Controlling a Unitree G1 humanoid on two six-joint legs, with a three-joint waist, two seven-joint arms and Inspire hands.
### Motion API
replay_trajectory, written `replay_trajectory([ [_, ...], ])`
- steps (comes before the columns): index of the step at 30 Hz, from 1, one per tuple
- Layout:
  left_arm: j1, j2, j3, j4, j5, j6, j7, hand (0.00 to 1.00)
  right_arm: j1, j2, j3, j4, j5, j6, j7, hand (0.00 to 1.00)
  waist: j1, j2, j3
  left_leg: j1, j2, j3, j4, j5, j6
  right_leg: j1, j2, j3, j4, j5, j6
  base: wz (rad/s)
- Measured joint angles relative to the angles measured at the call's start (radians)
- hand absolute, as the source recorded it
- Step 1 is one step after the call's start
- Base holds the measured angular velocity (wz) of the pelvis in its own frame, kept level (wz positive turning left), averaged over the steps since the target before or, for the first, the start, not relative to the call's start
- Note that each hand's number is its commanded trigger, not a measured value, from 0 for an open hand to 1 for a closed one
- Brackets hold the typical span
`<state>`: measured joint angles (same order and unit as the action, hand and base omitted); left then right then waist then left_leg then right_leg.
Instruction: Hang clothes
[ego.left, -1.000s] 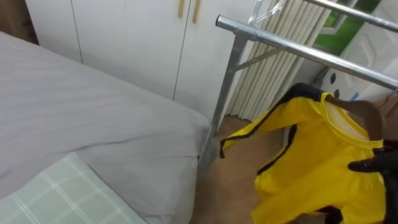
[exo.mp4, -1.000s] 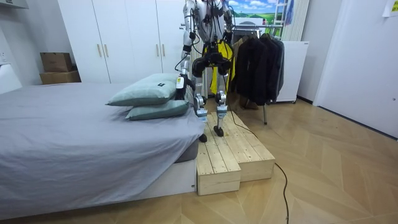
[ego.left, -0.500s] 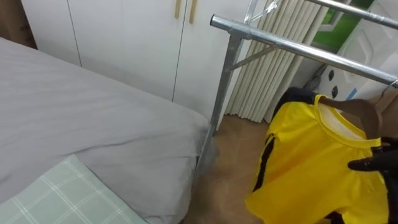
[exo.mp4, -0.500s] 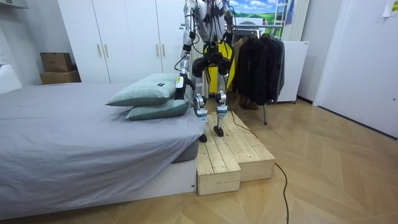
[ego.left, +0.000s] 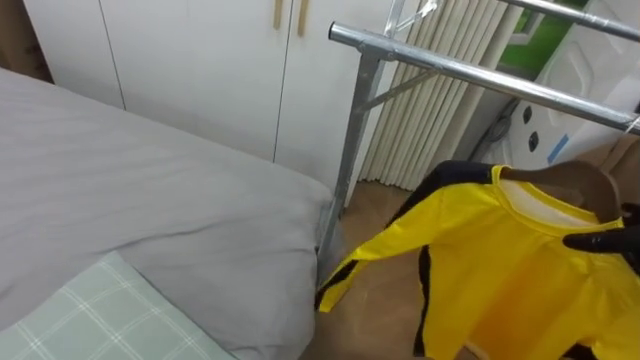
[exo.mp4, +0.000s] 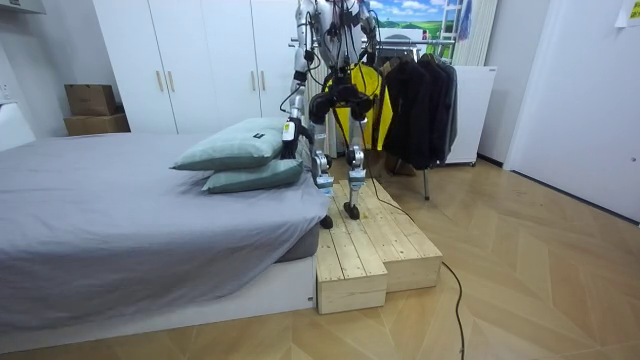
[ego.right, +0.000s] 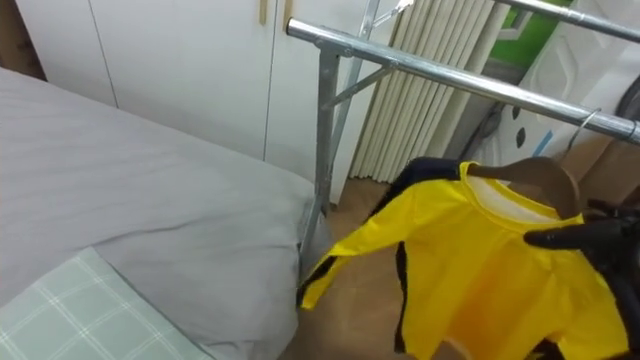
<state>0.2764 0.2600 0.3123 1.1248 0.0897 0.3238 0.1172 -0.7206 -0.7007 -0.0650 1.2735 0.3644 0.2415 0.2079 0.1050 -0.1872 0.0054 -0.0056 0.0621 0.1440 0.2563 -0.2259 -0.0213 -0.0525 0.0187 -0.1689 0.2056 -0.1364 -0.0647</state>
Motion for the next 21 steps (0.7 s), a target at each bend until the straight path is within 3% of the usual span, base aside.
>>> replay_trajectory([
  [6,0.0,-0.007,0.001,0.0,0.0,0.011,0.003,0.0,0.0,0.0,-0.001,0.002,0.102,0.0,-0.041,0.0,-0.013,0.007,0.0007,0.001,0.0,0.001,-0.001,0.0,0.0,0.0,0.0,0.003,-0.001,0.0,0.0,0.0],
  [17,0.002,-0.012,0.01,0.0,0.0,0.027,0.003,0.0,0.0,-0.005,-0.046,-0.003,0.151,0.0,-0.104,0.0,-0.031,0.022,-0.0027,0.009,0.0,0.005,-0.013,0.003,-0.003,0.001,0.001,0.005,-0.002,0.0,0.0,0.0],
  [21,0.004,-0.018,0.01,0.004,-0.002,0.032,-0.001,0.0,0.001,-0.007,-0.046,-0.023,0.208,-0.001,-0.111,0.0,-0.045,0.035,-0.0058,0.014,-0.001,0.007,-0.019,0.004,-0.003,0.003,0.001,0.005,-0.002,0.0,0.0,0.0],
])
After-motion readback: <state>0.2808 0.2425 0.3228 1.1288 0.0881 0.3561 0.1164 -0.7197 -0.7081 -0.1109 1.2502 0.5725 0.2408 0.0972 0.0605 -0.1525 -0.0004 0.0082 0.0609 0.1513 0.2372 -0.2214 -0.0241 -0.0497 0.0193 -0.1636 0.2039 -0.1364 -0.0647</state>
